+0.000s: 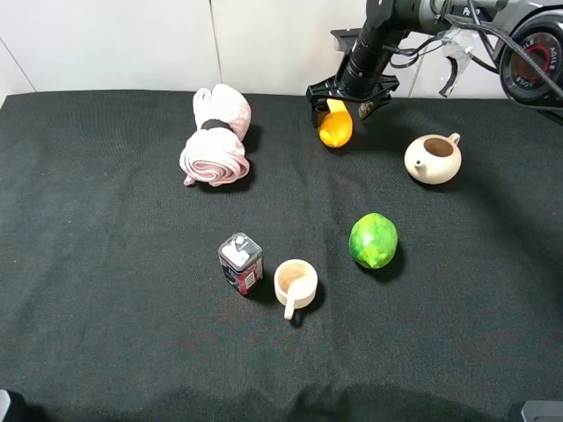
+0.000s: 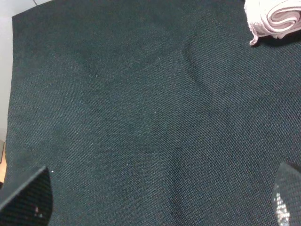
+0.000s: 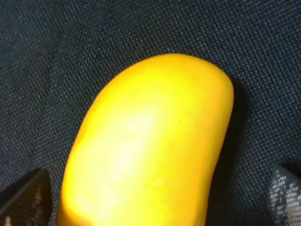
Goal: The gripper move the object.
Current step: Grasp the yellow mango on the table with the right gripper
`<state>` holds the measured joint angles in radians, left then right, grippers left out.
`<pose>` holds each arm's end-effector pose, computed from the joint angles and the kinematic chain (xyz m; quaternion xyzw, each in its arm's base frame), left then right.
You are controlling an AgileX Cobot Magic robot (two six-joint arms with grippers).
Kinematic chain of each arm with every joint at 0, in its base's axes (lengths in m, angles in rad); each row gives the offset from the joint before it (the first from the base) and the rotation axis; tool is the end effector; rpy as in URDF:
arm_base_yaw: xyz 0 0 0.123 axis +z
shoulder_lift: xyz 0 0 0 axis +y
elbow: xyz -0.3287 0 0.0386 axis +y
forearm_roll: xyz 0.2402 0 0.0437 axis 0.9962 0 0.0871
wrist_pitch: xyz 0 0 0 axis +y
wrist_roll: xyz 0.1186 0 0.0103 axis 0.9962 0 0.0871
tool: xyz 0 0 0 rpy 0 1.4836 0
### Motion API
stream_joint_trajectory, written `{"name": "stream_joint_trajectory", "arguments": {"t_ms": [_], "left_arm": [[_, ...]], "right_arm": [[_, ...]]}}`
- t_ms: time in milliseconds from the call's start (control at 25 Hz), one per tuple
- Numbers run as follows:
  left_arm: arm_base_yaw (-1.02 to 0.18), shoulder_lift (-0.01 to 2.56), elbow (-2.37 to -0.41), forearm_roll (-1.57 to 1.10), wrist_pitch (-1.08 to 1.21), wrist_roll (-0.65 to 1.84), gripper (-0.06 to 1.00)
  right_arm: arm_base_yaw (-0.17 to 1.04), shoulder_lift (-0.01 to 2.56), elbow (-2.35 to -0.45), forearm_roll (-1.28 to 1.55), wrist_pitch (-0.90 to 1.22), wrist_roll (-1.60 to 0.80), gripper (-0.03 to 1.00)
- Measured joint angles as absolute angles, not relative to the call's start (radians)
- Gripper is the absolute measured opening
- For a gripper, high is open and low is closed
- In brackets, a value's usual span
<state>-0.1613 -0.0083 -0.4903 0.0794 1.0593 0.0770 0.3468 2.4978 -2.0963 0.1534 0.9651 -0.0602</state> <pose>-0.0315 0.0135 0.2580 0.0999 0.8467 0.0177 0.5223 0.5204 0.2040 0.1228 -0.1661 0.9730 0.0886 0.1335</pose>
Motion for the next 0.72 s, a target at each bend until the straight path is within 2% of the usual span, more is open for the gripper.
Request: {"name": "stream_joint_trajectory", "arguments": {"t_ms": [720], "left_arm": [[-0.161,-0.008,-0.49,0.079,1.059,0.077,0.99]], "right_arm": [[0.347,2.524,-2.096,0.188,1.001,-0.052,0.69]]}}
